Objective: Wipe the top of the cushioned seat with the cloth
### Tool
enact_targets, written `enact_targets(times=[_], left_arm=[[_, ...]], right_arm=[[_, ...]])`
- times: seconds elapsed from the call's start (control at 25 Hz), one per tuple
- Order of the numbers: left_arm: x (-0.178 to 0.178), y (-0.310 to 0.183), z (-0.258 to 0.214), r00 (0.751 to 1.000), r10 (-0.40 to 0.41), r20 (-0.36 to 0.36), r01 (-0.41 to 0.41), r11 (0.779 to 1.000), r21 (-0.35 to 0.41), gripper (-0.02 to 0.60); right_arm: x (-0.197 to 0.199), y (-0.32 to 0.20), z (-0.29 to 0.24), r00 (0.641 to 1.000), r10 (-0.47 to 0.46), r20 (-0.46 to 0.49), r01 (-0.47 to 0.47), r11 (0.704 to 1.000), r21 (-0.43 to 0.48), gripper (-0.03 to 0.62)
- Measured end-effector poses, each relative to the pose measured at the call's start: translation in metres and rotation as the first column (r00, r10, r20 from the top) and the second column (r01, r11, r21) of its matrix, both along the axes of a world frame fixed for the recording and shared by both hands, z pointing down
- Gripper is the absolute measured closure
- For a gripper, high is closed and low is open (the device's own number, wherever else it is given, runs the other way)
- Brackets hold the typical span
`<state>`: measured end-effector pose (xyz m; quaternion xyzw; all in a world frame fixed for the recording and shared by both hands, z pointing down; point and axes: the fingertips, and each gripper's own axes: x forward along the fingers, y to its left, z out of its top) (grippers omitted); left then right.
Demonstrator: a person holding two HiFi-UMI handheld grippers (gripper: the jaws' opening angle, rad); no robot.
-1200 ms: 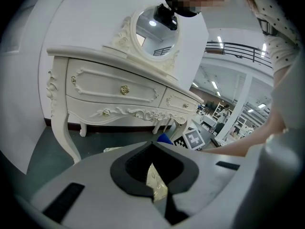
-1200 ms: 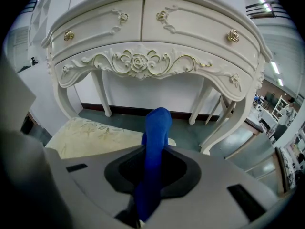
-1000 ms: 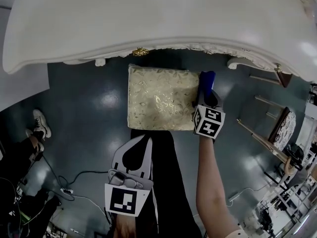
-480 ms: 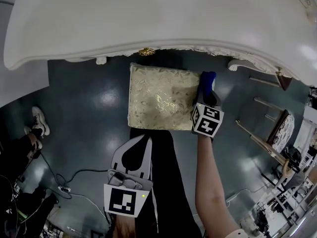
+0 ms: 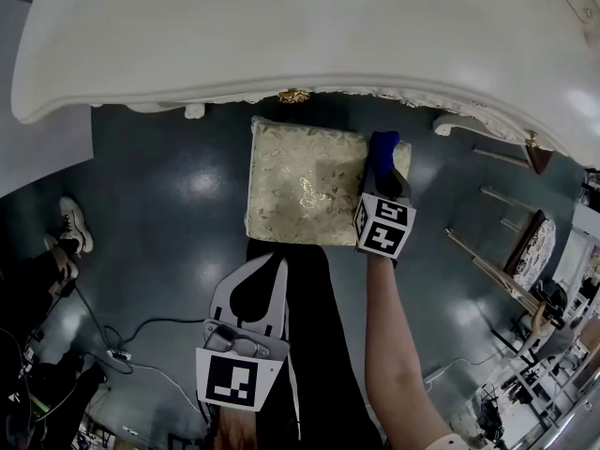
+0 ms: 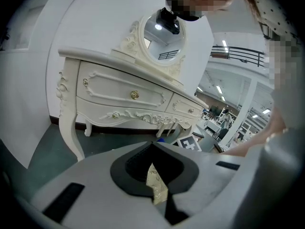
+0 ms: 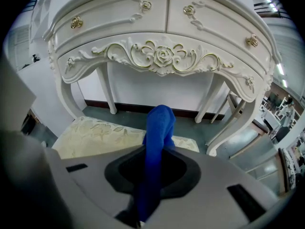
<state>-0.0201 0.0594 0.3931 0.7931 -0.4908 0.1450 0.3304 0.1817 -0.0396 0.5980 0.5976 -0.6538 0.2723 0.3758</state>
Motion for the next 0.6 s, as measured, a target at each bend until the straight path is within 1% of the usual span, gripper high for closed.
enact_targets(times=[0.44, 0.6], left_arm=[[-0.015, 0.002, 0.000, 1.000, -0.030, 0.001, 0.030, 1.000, -0.005, 0.583], [-0.022, 0.002, 0.000, 0.999, -0.052, 0.004, 0.052, 0.999, -0.006, 0.583]], right_arm=[[-0.032, -0.002, 0.000, 0.999, -0.034, 0.016, 0.034, 0.999, -0.006, 0.526], [-0.041, -0.002, 0.001, 0.999, -0.041, 0.021, 0.041, 0.999, -0.007, 0.526]])
